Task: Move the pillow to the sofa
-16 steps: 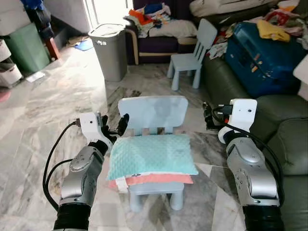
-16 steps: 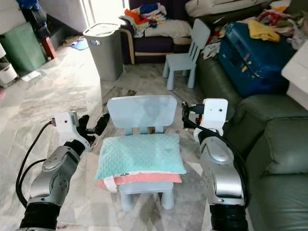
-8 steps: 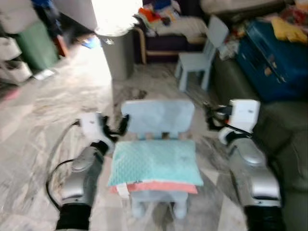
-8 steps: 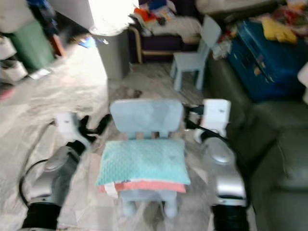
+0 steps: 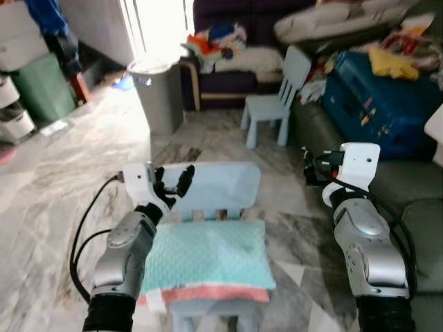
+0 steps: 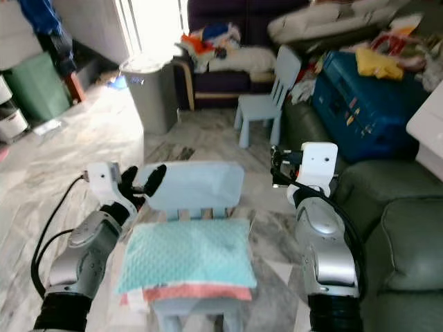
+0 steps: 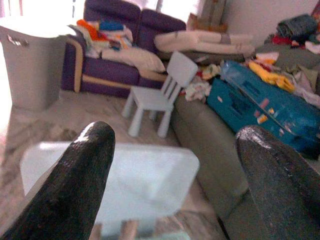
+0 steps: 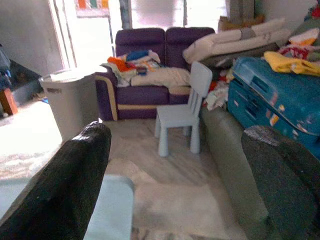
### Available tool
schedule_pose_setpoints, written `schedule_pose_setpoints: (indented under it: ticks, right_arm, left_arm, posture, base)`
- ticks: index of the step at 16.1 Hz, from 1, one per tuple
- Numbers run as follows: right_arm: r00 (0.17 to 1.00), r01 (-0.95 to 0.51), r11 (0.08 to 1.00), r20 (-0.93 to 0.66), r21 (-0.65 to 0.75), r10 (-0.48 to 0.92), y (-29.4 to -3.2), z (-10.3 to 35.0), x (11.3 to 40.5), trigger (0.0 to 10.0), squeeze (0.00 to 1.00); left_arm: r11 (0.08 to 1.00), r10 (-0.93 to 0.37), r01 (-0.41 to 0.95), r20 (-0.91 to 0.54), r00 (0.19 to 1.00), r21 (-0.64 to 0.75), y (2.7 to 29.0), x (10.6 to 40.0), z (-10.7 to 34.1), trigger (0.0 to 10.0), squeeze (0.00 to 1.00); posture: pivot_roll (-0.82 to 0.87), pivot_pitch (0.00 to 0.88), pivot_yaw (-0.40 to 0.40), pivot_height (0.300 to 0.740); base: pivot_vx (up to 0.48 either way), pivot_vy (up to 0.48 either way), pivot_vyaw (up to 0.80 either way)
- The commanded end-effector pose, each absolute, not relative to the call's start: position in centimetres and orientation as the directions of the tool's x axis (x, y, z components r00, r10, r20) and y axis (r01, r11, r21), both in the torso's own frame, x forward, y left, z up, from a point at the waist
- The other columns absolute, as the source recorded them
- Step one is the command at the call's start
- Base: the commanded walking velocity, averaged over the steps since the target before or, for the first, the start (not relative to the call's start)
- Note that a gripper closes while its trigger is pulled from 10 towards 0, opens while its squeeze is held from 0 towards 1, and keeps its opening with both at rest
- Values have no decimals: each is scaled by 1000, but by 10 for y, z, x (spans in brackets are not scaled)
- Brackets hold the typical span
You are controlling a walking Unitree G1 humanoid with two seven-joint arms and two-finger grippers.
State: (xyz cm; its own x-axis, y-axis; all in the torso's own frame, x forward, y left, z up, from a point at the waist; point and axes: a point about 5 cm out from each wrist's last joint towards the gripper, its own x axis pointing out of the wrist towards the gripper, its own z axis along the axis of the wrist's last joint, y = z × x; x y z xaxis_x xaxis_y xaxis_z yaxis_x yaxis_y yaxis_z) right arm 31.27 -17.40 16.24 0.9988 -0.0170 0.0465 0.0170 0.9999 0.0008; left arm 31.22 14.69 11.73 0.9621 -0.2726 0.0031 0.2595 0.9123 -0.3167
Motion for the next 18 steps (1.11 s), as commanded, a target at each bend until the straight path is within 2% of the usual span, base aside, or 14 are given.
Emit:
schedule_pose_setpoints:
  ticks: [1, 10, 15, 18]
  right_arm:
    - [999, -12, 1000, 51, 8, 12, -164, 165, 315, 10000, 0]
    - [998, -40, 999, 48, 3, 40, -163, 163, 312, 10000, 0]
    - [998, -41, 999, 44, -3, 41, -161, 161, 312, 10000, 0]
    - [998, -36, 999, 44, 23, 35, -163, 161, 311, 10000, 0]
  left_arm:
    - [922, -246, 237, 9, 969, -305, 155, 313, 121, 10000, 0]
    - [942, -192, 174, -36, 981, -286, 159, 314, 116, 10000, 0]
    - [945, -195, 178, -38, 980, -273, 158, 313, 116, 10000, 0]
    - [959, -186, 166, -65, 980, -231, 165, 312, 110, 10000, 0]
  posture:
    - [-84, 0, 29, 740]
    - [-84, 0, 26, 740]
    - [-79, 0, 27, 740]
    - [-79, 0, 28, 740]
  base:
    - [0, 0, 0]
    - [0, 0, 0]
    - [0, 0, 614]
    - [0, 0, 0]
